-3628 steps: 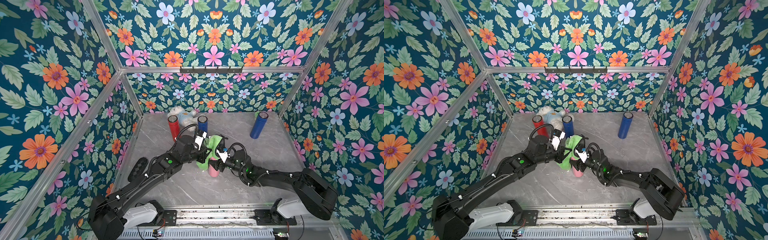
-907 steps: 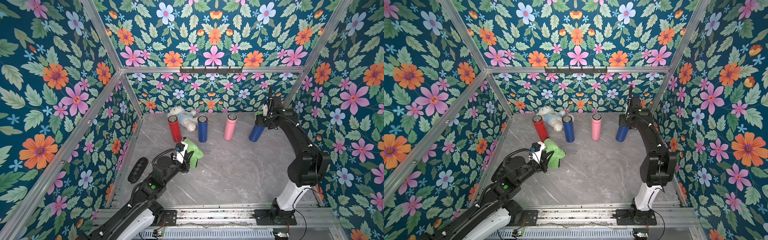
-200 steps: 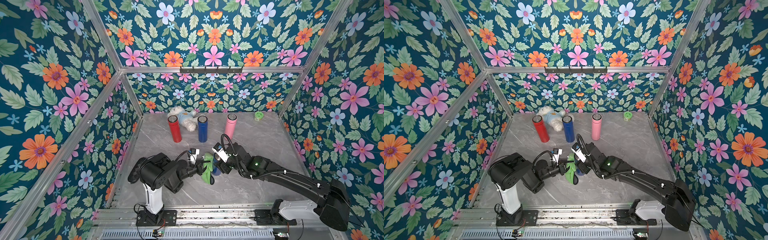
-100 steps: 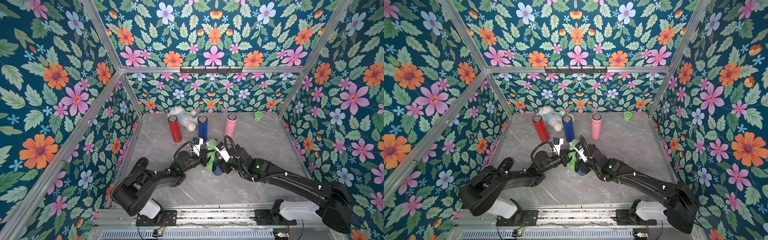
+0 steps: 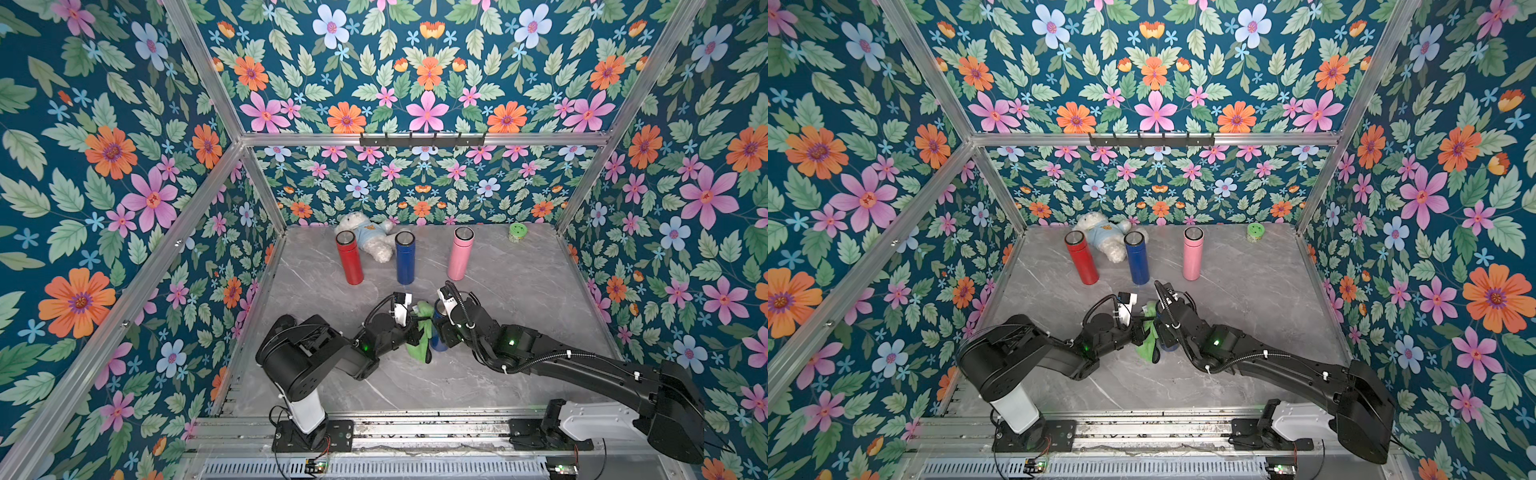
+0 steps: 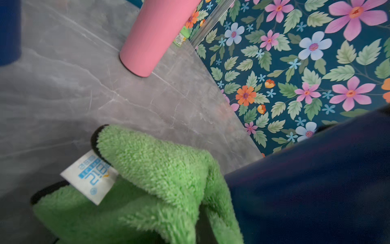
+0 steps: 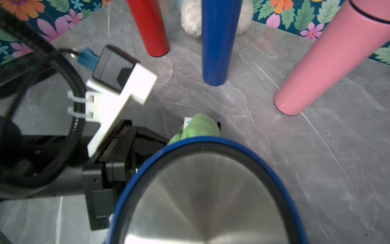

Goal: Wipe the surface of the thermos
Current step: Wipe the dirt from the surface of the thermos.

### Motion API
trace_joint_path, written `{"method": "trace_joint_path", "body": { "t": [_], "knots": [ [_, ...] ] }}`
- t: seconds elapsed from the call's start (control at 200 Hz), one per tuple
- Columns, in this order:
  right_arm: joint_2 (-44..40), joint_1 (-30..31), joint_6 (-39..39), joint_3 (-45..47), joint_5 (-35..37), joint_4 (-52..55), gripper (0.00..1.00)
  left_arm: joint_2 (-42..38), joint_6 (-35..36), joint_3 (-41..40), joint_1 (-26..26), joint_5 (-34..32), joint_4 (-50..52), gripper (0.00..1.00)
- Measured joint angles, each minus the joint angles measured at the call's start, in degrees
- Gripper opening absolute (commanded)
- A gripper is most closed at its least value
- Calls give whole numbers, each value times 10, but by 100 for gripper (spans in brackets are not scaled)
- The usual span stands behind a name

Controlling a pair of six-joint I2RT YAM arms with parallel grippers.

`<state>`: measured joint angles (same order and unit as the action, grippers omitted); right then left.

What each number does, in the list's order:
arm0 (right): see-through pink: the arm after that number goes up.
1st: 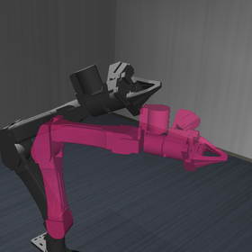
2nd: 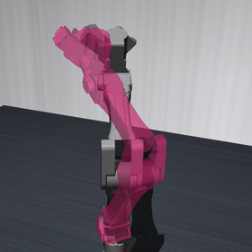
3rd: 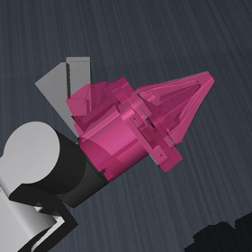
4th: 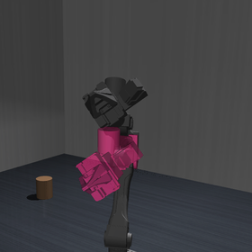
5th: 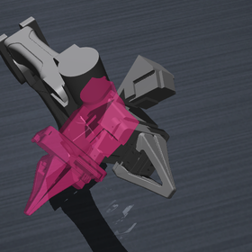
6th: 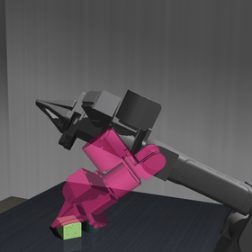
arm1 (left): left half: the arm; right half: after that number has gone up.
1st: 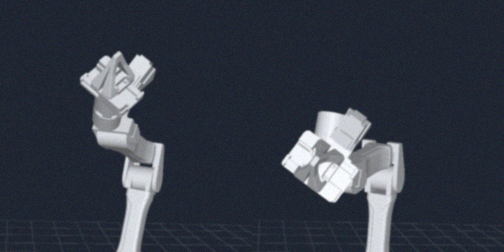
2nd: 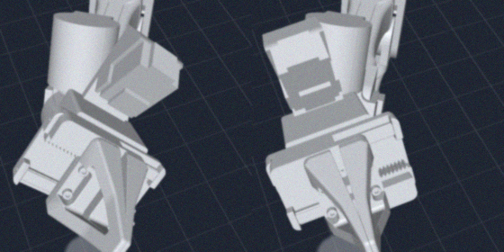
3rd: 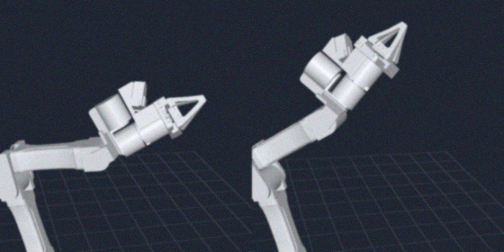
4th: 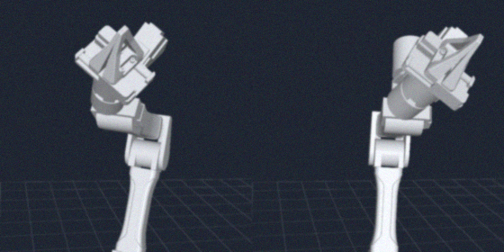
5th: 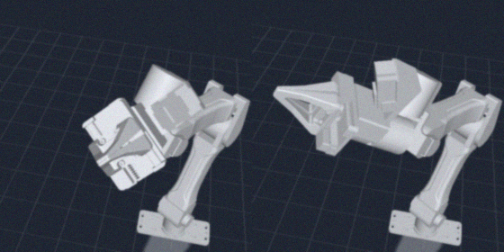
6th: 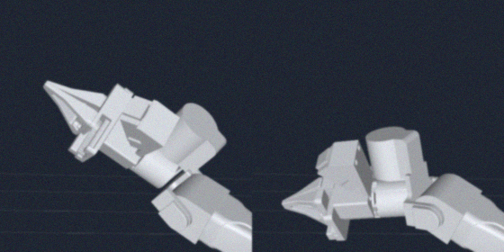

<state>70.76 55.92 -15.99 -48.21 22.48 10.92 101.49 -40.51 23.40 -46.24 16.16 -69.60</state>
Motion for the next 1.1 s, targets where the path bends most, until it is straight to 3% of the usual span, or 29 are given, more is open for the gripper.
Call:
{"method": "trace_joint_path", "body": {
  "t": [0.16,0.42,0.565,0.7,0.955,1.1],
  "knots": [
    [-7,8,-37,15,38,-8,0,16,-13,-5,-7,-3,-6,0],
    [-15,20,-90,33,101,-15,0,-120,5,47,-24,-16,106,0],
    [-15,30,-113,38,127,-16,0,-145,9,71,-31,-26,144,0],
    [-14,31,-136,38,143,-14,0,-109,2,72,-38,-40,110,0],
    [-16,33,-161,29,163,18,0,72,-26,38,-44,-48,-1,0],
    [-16,33,-177,21,169,40,0,90,-16,33,-48,-52,-37,0]
  ]
}}
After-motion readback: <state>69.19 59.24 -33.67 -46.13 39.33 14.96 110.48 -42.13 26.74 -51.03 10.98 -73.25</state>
